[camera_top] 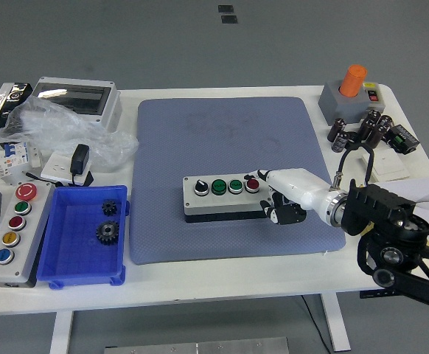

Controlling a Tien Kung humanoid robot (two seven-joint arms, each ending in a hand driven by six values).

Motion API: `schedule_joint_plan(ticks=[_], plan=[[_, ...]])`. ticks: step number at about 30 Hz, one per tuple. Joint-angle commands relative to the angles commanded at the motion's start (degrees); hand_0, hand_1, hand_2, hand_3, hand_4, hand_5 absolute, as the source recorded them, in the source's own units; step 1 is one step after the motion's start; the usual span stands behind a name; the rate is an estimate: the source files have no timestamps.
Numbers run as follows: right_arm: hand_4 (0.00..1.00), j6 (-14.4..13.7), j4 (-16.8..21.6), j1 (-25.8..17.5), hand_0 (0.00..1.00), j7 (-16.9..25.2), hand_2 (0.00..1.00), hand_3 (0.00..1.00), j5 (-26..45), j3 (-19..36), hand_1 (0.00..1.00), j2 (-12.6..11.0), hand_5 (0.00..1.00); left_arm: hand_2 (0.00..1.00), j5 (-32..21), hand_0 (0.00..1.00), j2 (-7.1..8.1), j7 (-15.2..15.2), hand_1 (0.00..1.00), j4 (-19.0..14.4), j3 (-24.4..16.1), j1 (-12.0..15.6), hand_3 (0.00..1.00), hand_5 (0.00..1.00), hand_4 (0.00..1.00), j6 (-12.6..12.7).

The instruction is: Pick up the button,place it on the desk,press the button,press the button

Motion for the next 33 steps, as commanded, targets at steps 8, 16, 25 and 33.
schedule_joint_plan(ticks=[8,16,25,33], plan=[[0.399,0.16,-0.56,-0.17,0.396,0.11,0.225,0.864,0.25,0.32,0.368,-0.10,0.002,0.634,0.02,0.672,0.04,-0.05,0.705,0.00,0.01,-0.06,0.637,0.375,0.592,-0.02],[0.404,0.29,-0.96,0.06,0.397,0.22,0.224,0.856,0.57,0.77,0.367,-0.08,0.002,0.634,0.09,0.673,0.02,-0.06,0.705,-0.03,0.01,-0.15,0.637,0.376,0.593,-0.07],[0.406,0.41,-1.79,0.01,0.395,0.35,0.225,0.856,0.86,0.41,0.367,-0.01,0.002,0.634,0.03,0.673,0.09,-0.11,0.705,-0.01,0.06,-0.11,0.637,0.377,0.594,-0.08],[0.406,0.52,-3.11,-0.26,0.391,0.51,0.225,0.855,1.06,0.27,0.368,0.06,0.002,0.634,0.25,0.673,0.10,-0.25,0.705,-0.03,-0.25,-0.28,0.637,0.377,0.593,-0.11]])
